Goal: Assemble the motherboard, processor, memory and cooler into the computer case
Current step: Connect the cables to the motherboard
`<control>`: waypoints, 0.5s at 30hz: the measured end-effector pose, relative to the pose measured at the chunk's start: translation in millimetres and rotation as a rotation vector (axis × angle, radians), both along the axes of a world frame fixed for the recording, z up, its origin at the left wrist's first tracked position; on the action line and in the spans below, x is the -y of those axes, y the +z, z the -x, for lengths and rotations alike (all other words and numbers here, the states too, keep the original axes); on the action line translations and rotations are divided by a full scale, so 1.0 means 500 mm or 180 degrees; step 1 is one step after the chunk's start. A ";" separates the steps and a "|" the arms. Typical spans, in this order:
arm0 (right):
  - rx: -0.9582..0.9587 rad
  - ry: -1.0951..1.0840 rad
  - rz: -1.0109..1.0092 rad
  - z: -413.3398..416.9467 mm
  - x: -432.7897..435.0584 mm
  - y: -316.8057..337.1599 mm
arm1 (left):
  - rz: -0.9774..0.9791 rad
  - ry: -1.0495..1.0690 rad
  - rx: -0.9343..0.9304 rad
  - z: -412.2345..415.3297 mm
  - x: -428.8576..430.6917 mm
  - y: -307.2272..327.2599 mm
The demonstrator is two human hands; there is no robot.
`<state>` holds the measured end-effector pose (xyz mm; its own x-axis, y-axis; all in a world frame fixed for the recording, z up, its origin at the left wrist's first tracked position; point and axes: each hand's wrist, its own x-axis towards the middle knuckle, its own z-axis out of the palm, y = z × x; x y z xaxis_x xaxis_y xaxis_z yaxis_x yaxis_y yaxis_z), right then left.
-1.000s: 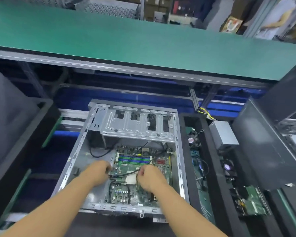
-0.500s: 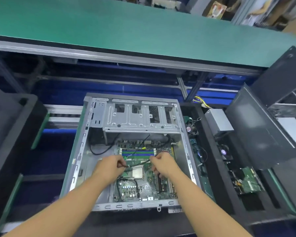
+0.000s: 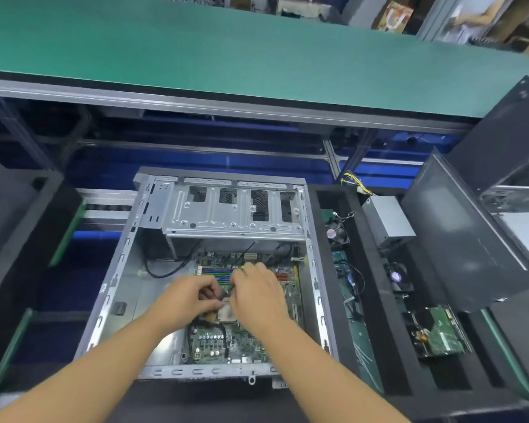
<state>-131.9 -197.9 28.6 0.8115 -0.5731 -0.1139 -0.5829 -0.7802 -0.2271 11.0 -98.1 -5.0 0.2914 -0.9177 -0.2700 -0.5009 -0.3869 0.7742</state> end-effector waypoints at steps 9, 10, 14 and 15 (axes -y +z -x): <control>-0.1118 -0.0322 -0.0615 0.012 0.015 -0.026 | -0.0460 0.0206 0.1563 -0.026 0.038 -0.027; -0.0924 -0.0343 -0.0657 0.010 0.017 -0.029 | -0.0568 0.0175 0.1595 -0.028 0.041 -0.031; -0.0079 -0.0010 -0.0975 -0.011 0.027 -0.041 | -0.0406 0.0154 0.1662 -0.031 0.046 -0.038; 0.0072 0.0156 -0.1001 -0.022 0.034 -0.042 | -0.0238 0.0246 0.1489 -0.034 0.043 -0.037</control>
